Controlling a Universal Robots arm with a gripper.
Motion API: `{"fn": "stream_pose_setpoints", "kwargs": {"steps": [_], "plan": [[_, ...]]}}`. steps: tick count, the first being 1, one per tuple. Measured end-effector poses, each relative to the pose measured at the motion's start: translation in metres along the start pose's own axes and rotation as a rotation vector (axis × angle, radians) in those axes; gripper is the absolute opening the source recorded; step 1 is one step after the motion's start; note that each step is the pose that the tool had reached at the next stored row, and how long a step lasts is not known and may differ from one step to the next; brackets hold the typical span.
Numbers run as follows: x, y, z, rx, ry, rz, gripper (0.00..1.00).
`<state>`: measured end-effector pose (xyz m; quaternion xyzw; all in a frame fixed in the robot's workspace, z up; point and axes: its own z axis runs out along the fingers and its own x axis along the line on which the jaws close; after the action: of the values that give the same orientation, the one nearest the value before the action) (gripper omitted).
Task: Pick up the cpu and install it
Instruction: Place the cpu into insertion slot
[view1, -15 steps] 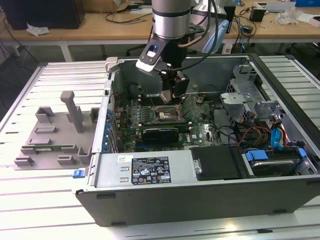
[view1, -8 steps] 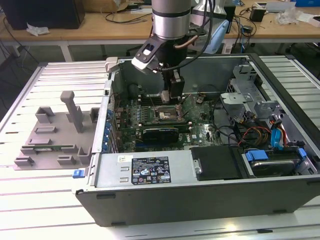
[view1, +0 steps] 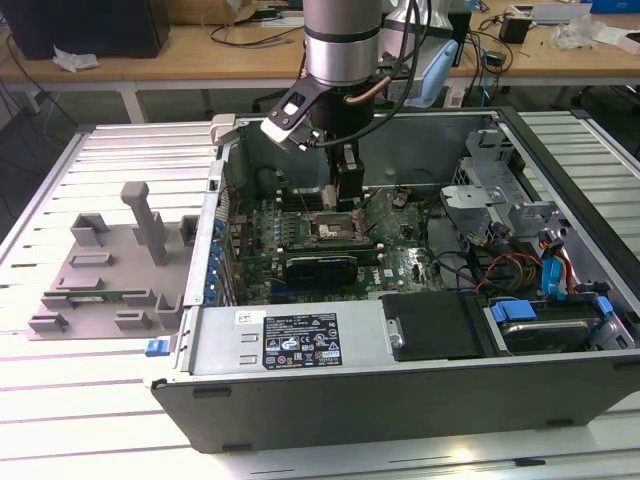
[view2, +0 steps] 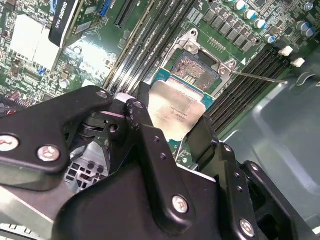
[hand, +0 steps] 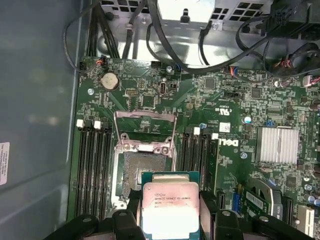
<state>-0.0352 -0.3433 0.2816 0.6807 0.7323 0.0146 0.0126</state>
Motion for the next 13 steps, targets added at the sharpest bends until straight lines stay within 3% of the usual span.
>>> {"fn": "stream_pose_setpoints", "kwargs": {"steps": [5, 8, 13], "plan": [[0.0002, 0.0, 0.0005, -0.0001, -0.0018, 0.0, 0.55], [0.0009, -0.0001, 0.003, 0.0014, -0.0212, 0.001, 0.55], [0.0037, -0.0002, 0.0117, 0.0018, -0.0248, 0.013, 0.55]]}}
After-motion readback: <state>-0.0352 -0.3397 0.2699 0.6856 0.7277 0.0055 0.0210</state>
